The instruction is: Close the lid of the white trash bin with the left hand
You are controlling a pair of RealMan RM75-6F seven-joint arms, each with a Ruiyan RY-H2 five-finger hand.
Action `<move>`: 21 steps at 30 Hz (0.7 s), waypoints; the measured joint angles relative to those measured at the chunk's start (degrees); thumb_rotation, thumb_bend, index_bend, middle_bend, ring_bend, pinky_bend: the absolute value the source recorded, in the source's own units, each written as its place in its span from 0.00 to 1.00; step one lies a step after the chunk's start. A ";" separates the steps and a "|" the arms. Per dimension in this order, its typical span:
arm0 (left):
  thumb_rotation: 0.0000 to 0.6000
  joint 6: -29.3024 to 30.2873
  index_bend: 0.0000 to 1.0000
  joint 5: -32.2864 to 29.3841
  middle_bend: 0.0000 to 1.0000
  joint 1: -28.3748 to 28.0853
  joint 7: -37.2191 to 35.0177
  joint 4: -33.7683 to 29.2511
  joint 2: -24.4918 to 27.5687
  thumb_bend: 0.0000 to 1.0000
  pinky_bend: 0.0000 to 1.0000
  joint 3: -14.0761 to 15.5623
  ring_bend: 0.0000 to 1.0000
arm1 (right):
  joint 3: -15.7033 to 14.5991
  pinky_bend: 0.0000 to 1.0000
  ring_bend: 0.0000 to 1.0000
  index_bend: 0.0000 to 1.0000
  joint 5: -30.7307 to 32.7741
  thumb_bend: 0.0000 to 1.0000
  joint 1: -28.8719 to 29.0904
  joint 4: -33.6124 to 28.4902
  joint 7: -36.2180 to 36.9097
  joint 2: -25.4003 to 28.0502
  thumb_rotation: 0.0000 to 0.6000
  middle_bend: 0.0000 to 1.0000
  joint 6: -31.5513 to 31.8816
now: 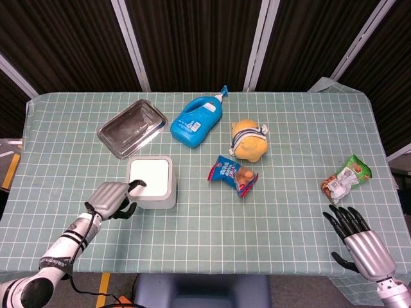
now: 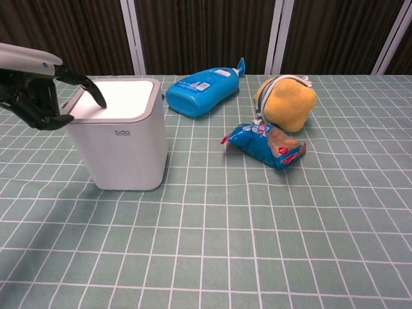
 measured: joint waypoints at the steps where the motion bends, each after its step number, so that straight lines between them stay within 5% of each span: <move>1: 1.00 -0.27 0.21 -0.49 1.00 -0.39 0.26 0.05 -0.06 0.55 1.00 0.45 1.00 | -0.03 0.00 0.00 0.00 0.00 0.31 -0.01 -0.02 0.11 0.06 1.00 0.00 0.04; 11: 1.00 0.81 0.14 1.36 0.97 -0.45 -1.71 -1.17 0.77 0.55 1.00 1.07 0.96 | -0.24 0.00 0.00 0.00 -0.32 0.31 -0.22 -0.27 0.58 0.36 1.00 0.00 0.68; 13: 1.00 2.20 0.12 4.40 0.87 0.75 -2.93 -1.65 1.03 0.55 0.95 0.71 0.84 | -0.33 0.00 0.00 0.00 -0.63 0.31 -0.34 -0.25 0.71 0.40 1.00 0.00 1.05; 18: 1.00 7.48 0.10 17.50 0.55 5.96 -5.50 -3.05 2.27 0.54 0.61 1.46 0.46 | -0.47 0.00 0.00 0.00 -0.85 0.31 -0.52 -0.10 0.59 0.38 1.00 0.00 1.29; 21: 1.00 11.35 0.09 28.61 0.24 10.90 -7.43 -3.64 3.63 0.50 0.28 3.78 0.15 | -0.60 0.00 0.00 0.00 -1.00 0.31 -0.52 -0.16 0.29 0.24 1.00 0.00 1.14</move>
